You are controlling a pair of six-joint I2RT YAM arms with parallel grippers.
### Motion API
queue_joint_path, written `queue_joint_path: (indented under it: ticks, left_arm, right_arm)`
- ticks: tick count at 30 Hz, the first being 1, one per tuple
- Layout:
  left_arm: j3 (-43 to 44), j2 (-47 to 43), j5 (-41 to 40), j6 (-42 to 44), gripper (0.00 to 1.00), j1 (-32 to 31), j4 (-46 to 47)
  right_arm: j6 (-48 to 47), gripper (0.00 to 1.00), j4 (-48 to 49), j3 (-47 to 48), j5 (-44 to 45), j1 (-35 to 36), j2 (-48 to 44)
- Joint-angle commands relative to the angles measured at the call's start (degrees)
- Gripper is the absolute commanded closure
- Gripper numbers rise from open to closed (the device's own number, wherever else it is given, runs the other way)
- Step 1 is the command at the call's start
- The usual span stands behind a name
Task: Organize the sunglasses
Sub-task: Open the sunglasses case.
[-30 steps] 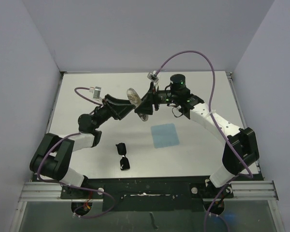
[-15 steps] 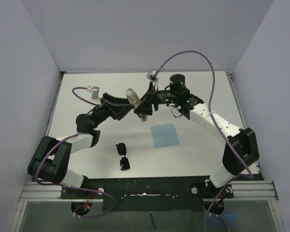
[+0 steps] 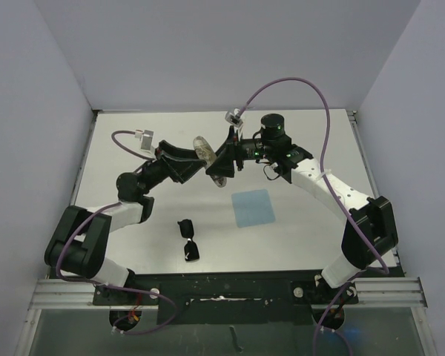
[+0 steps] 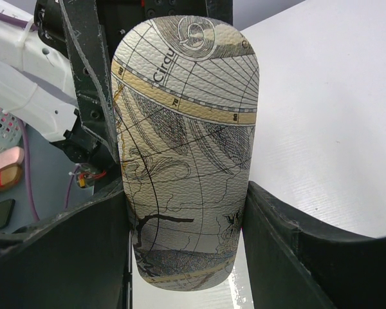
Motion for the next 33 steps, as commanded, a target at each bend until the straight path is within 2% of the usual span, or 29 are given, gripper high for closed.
queue_joint_path:
  ticks: [1,8,19,33]
  left_arm:
    - [2.97,0.99,2.98,-2.47,0.40,0.09,9.72]
    - [3.47,3.48,4.81,-6.41,0.39,0.55,16.14]
    - [6.89,3.78,6.92,-6.29,0.37,0.89,16.20]
    - [10.74,4.03,6.85,-5.75,0.36,2.51,13.35]
  right_arm:
    - [1.62,0.99,4.12,1.63,-4.33,0.36,-3.93]
    - [2.11,0.99,5.27,1.33,-5.51,0.12,-4.22]
    - [3.04,0.99,9.29,1.00,-7.80,-1.23,-4.14]
    - [16.66,1.00,31.20,1.26,-16.28,-5.99,0.63]
